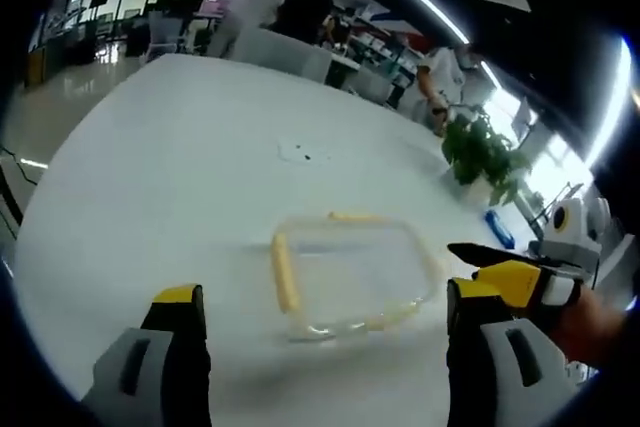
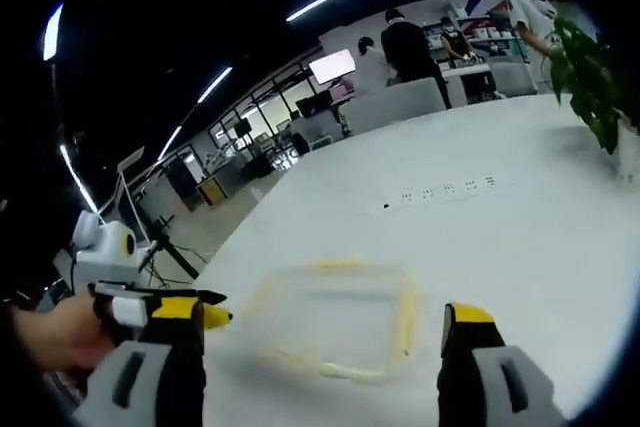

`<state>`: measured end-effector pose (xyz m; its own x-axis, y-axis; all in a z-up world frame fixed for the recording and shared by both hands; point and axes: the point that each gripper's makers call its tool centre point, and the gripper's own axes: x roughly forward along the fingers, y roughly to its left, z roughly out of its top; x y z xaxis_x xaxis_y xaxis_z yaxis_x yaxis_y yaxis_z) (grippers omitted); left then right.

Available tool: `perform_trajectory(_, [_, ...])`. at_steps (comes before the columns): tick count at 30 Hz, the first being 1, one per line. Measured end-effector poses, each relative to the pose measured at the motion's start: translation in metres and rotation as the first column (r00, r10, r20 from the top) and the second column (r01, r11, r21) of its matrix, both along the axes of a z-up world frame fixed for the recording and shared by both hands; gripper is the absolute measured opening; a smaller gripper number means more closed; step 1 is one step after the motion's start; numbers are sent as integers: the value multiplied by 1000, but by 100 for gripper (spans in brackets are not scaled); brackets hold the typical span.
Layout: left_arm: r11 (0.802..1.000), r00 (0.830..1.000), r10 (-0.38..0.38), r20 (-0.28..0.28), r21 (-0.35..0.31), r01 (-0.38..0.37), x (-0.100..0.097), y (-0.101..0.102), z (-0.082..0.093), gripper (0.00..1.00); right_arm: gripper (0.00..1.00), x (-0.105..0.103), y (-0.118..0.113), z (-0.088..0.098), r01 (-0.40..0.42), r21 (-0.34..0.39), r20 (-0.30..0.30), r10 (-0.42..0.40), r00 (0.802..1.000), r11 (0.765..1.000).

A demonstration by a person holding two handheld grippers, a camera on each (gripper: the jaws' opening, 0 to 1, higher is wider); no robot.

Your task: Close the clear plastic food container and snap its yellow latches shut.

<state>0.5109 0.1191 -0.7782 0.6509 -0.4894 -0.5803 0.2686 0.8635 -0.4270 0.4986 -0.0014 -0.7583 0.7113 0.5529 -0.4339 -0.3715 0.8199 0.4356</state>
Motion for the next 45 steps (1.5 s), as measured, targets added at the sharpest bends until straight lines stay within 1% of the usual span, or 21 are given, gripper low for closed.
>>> perform_trajectory(2, [1000, 1000, -7, 9, 8, 7, -6, 3, 4, 99, 100, -7, 0, 5, -2, -4, 6, 2, 1000, 1000])
perform_trajectory(4, [1000, 1000, -15, 14, 9, 14, -18, 7, 11, 99, 100, -17, 1, 11, -7, -4, 19, 8, 1000, 1000])
perform_trajectory(6, [1000, 1000, -21, 19, 10, 21, -25, 11, 15, 99, 100, -25, 2, 13, -13, -10, 17, 13, 1000, 1000])
perform_trajectory(8, [999, 999, -33, 28, 20, 32, -37, 17, 19, 99, 100, -38, 2, 13, -26, -16, -3, 25, 1000, 1000])
perform_trajectory(11, [999, 998, -46, 31, 15, 46, -57, 26, 26, 99, 100, -61, -6, 17, -22, -46, 0, 22, 1000, 999])
perform_trajectory(13, [998, 997, -59, 40, 26, 58, -72, 33, 30, 99, 100, -76, -10, 18, -22, -52, -12, 22, 1000, 998])
perform_trajectory(15, [996, 997, -70, 39, 56, 68, -87, 41, 28, 99, 100, -92, -16, 19, -9, -39, -32, 8, 999, 999])
perform_trajectory(16, [995, 997, -71, 19, 71, 70, -96, 46, 24, 99, 100, -98, -18, 20, -2, -31, -39, 1, 999, 1000])
perform_trajectory(19, [997, 998, -60, 20, 47, 59, -116, 52, 21, 99, 100, -115, -27, 20, 5, -47, -43, -7, 999, 999])
perform_trajectory(22, [999, 999, -37, 1, 29, 37, -138, 62, 17, 99, 100, -134, -38, 18, 18, -60, -49, -21, 999, 998])
perform_trajectory(23, [999, 999, -34, 0, 26, 33, -141, 63, 17, 99, 100, -139, -40, 18, 21, -61, -51, -24, 998, 998])
perform_trajectory(24, [999, 1000, -32, 0, 25, 32, -149, 67, 17, 99, 100, -145, -41, 18, 21, -62, -53, -25, 998, 998])
perform_trajectory(25, [999, 1000, -31, 3, 23, 31, -155, 69, 18, 99, 100, -154, -43, 17, 11, -82, -50, -15, 999, 997])
perform_trajectory(26, [999, 999, -32, 7, 26, 32, -160, 71, 18, 99, 100, -158, -44, 17, 6, -93, -48, -11, 999, 996])
perform_trajectory(27, [999, 1000, -26, 18, 43, 25, -166, 76, 19, 98, 100, -166, -48, 15, -7, -124, -46, 1, 999, 992])
perform_trajectory(29, [998, 999, -28, 23, 61, 27, -180, 80, 21, 98, 100, -179, -53, 18, -7, -129, -34, 2, 999, 992])
perform_trajectory(33, [999, 999, -23, 36, 45, 21, -203, 82, 28, 98, 100, -207, -67, 14, -26, -167, -32, 21, 999, 986])
perform_trajectory(36, [997, 998, -38, 41, 64, 36, -217, 79, 31, 99, 100, -226, -76, 7, -44, -195, -35, 38, 999, 980])
perform_trajectory(38, [997, 998, -44, 50, 69, 40, -225, 78, 34, 99, 100, -237, -83, 3, -44, -204, -50, 35, 998, 978])
perform_trajectory(43, [994, 998, -51, 46, 103, 46, -236, 80, 30, 99, 100, -253, -94, -2, -38, -225, -52, 27, 998, 974])
perform_trajectory(45, [994, 998, -44, 44, 97, 39, -239, 82, 31, 99, 100, -257, -97, -3, -34, -227, -58, 21, 998, 973])
